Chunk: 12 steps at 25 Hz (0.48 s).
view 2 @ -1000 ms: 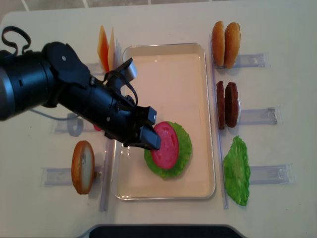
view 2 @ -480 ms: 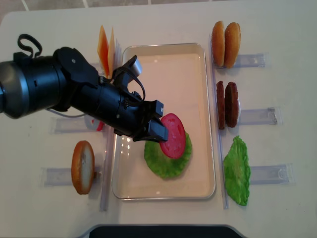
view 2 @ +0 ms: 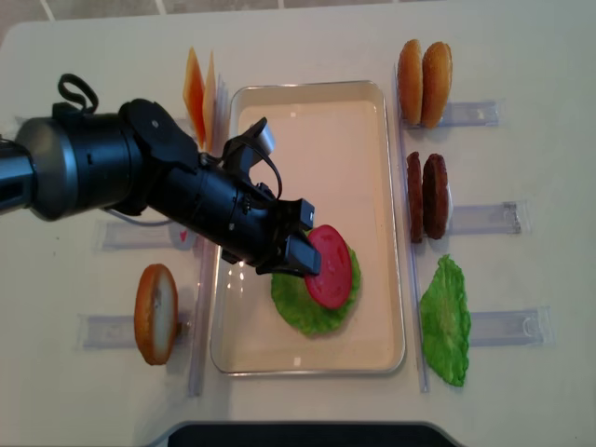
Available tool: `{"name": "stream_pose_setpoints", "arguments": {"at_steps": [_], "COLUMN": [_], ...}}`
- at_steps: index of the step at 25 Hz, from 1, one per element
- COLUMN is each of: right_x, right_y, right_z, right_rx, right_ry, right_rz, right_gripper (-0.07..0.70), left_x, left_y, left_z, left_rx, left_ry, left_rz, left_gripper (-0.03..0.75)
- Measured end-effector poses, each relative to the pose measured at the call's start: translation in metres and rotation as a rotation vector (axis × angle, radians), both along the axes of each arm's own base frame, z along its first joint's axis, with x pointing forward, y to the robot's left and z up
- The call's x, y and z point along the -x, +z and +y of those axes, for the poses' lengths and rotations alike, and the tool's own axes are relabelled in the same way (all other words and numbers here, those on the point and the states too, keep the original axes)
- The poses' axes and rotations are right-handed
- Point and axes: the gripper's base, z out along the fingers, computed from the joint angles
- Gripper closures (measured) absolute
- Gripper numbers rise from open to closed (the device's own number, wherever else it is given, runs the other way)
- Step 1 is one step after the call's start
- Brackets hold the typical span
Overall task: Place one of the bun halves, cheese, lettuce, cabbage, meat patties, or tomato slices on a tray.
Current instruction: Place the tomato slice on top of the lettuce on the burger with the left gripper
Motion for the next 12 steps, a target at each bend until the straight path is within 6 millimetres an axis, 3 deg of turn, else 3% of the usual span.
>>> {"name": "stream_pose_setpoints", "arguments": {"at_steps": [12], "right_x": [0.0], "right_y": [0.0], "right_z": [0.0], "right_rx": [0.0], "right_ry": [0.0], "right_rz": [0.0], "right_gripper": [0.076], "left_x": [-0.0022], "left_y": [-0.0047], "left_z": [0.0], "left_rx": [-0.012], "left_ry": [0.01], "left_rz": [-0.001], "left_gripper": [0.67]}}
